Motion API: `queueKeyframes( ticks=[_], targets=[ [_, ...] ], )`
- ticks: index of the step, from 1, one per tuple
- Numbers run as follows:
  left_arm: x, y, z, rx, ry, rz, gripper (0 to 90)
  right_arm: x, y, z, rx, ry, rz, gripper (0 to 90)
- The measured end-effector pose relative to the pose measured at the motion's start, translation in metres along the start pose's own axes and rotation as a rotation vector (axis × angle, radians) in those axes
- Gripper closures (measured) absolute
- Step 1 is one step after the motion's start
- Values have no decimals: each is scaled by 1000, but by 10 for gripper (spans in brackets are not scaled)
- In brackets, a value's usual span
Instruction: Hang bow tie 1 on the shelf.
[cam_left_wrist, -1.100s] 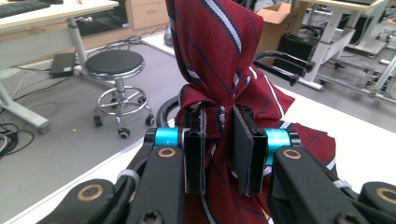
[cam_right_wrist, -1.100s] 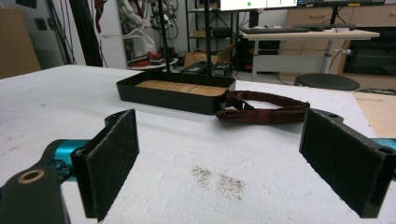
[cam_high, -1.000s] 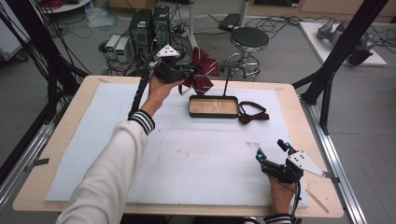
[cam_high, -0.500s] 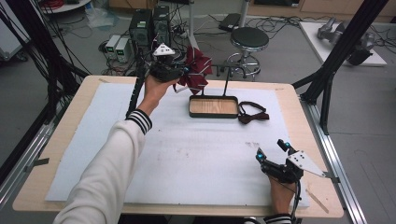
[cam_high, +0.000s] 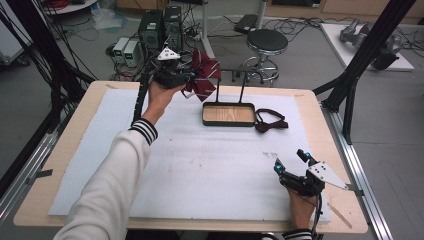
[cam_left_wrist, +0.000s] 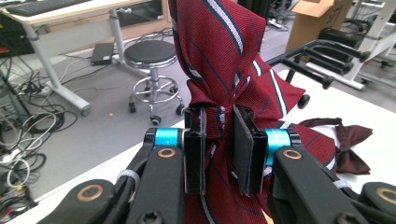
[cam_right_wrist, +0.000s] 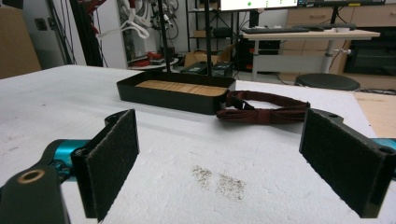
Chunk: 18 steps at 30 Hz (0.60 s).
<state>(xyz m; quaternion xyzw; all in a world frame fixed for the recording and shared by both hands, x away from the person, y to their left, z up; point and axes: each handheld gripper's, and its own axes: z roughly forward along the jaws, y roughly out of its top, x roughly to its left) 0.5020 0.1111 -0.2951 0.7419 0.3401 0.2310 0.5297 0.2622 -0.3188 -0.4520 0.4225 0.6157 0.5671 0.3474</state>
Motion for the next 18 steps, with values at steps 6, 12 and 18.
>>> queueKeyframes(
  ticks=[6, 12, 18],
  targets=[
    [2, -2, -3, 6, 9, 1, 753, 0, 0, 0, -2, -1, -3, 111],
    [4, -6, -5, 13, 24, -12, 750, 0, 0, 0, -3, 0, -3, 111],
    [6, -12, -7, 27, 27, -17, 749, 0, 0, 0, -3, 0, -4, 111]
  ],
)
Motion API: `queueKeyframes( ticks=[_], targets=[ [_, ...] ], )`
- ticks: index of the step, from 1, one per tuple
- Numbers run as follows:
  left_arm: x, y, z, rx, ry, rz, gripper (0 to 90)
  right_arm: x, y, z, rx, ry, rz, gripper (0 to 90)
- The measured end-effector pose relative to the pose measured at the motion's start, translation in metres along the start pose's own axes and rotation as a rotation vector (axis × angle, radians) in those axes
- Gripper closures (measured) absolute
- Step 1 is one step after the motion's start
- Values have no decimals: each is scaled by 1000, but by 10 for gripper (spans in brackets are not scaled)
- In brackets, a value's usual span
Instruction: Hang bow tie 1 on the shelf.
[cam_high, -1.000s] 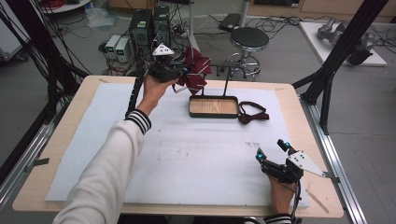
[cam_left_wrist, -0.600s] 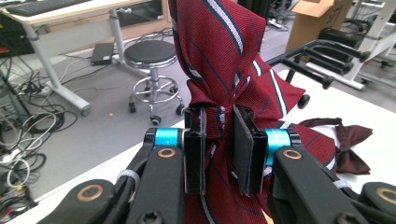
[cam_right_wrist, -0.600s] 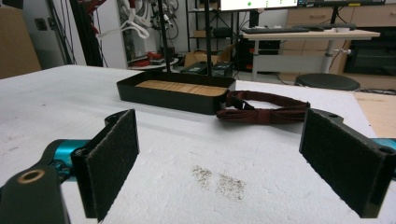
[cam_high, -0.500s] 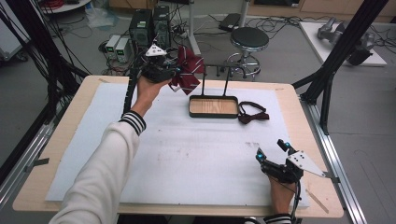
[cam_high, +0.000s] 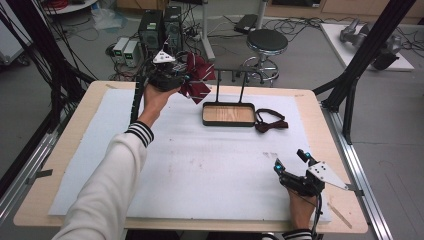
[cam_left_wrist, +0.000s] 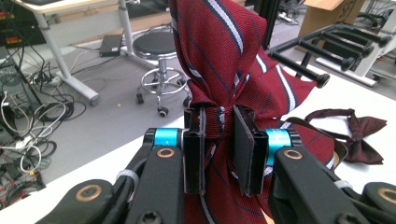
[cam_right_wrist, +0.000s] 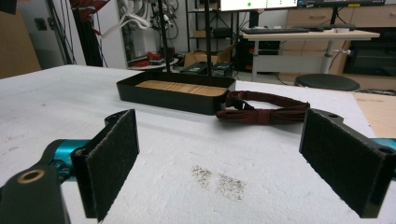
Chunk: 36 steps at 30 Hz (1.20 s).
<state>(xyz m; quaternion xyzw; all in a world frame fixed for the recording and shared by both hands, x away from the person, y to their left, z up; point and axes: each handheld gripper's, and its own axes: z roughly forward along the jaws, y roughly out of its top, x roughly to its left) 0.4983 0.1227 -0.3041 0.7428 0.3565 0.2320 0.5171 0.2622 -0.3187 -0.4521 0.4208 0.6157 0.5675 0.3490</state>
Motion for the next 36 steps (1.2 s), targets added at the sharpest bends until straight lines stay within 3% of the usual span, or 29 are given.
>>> queueKeyframes(
  ticks=[15, 17, 20, 24, 32, 36],
  targets=[
    [3, -12, 0, 40, -10, 5, 729, 0, 0, 0, 0, -1, -4, 111],
    [3, -12, 0, 45, -3, -4, 577, 0, 0, 0, 0, -1, -3, 111],
    [5, -14, 0, 41, -11, -17, 496, 0, 0, 0, 0, -1, -4, 111],
    [6, -14, 0, 38, -4, -20, 293, 0, 0, 0, 0, -1, -3, 111],
    [6, -16, -1, 23, -23, -26, 201, 0, 0, 0, 0, -2, -3, 111],
    [7, -20, -5, -11, -44, -27, 169, 0, 0, 0, 2, -2, -5, 111]
  ],
)
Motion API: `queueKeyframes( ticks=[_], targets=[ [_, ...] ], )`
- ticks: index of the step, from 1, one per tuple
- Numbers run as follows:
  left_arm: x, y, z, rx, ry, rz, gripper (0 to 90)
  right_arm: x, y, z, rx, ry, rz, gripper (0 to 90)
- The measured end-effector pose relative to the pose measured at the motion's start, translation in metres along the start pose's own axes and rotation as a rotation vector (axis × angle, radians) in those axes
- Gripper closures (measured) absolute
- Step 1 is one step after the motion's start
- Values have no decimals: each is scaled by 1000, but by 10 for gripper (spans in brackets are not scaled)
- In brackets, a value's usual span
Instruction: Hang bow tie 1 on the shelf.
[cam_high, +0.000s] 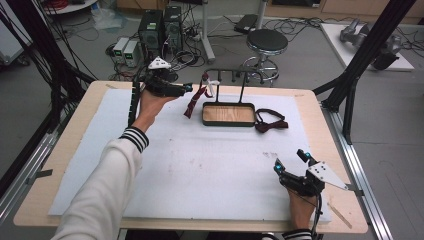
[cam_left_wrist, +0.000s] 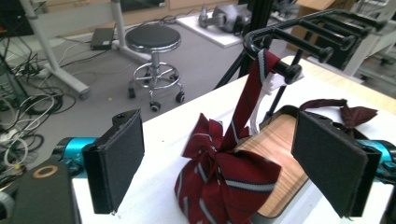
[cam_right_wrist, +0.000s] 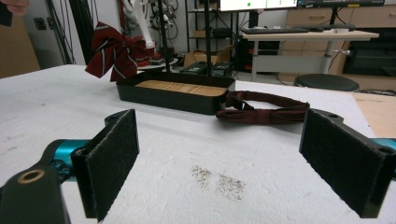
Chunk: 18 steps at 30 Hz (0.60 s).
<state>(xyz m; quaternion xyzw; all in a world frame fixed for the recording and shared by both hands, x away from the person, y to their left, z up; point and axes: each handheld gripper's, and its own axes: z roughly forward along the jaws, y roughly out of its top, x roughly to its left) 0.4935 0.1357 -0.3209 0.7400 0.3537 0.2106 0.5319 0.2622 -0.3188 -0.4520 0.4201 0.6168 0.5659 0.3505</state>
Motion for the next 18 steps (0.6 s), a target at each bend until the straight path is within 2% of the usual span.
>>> queueKeyframes(
  ticks=[4, 7, 8, 10, 12, 13, 14, 15, 18],
  targets=[
    [1, -4, -5, -20, -13, 6, 156, 0, 0, 0, 0, 0, 2, 111],
    [-2, -9, -17, -21, -34, 48, 143, 1, 0, 0, 5, 1, 4, 111],
    [-2, -9, -17, -21, -34, 48, 142, 1, 0, 0, 6, -1, 4, 111],
    [-7, -15, -31, -40, -38, 71, 142, 1, 0, 0, 5, -2, 3, 111],
    [-8, -18, -37, -48, -39, 69, 140, 1, 0, 0, 6, 0, 5, 111],
    [-11, -25, -50, -76, -34, 75, 140, 0, 0, 0, 7, -1, 6, 111],
    [-11, -25, -50, -76, -34, 75, 140, 0, 0, 0, 5, 0, 4, 111],
    [-13, -31, -64, -102, -31, 79, 140, 0, 0, 0, 6, 0, 7, 111],
    [-15, -40, -84, -128, -26, 81, 140, 0, 0, 0, 6, -1, 6, 111]
  ],
)
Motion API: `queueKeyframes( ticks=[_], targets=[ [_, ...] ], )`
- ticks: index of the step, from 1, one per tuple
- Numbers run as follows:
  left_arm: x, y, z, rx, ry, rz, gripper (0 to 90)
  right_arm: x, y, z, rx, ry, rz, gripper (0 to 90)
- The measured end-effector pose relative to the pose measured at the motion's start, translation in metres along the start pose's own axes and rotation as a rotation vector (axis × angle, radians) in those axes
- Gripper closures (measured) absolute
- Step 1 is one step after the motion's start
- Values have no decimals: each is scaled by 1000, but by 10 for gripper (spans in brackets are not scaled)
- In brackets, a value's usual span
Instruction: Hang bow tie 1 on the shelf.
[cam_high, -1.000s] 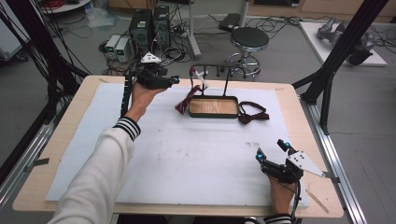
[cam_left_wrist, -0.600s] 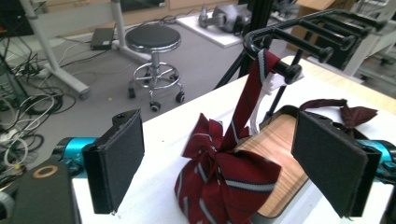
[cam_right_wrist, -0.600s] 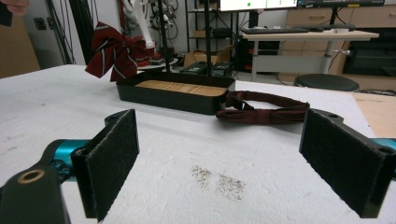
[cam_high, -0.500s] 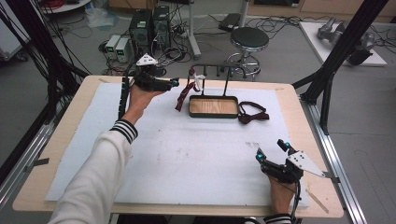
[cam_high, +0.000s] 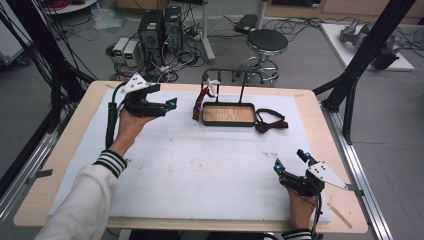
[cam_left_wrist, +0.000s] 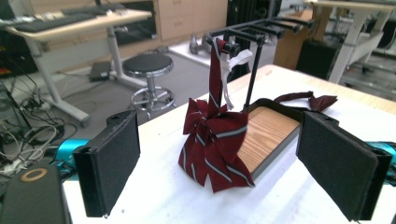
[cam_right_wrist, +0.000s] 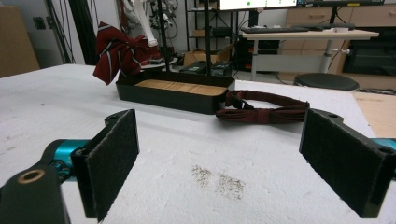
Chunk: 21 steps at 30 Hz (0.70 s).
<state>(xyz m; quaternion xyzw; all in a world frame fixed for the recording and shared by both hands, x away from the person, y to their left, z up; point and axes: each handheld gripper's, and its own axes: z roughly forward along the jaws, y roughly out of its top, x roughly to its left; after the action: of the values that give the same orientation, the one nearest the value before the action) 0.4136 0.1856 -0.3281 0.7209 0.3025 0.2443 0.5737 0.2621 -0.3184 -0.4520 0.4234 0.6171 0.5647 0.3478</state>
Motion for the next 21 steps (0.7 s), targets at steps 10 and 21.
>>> queueKeyframes(
  ticks=[10, 21],
  targets=[
    [-10, -28, -64, -97, 14, 4, 142, 0, 0, 1, -1, -4, -8, 111],
    [-24, -86, -105, -147, 14, 43, 142, 1, 0, 1, 4, -12, -4, 111]
  ],
)
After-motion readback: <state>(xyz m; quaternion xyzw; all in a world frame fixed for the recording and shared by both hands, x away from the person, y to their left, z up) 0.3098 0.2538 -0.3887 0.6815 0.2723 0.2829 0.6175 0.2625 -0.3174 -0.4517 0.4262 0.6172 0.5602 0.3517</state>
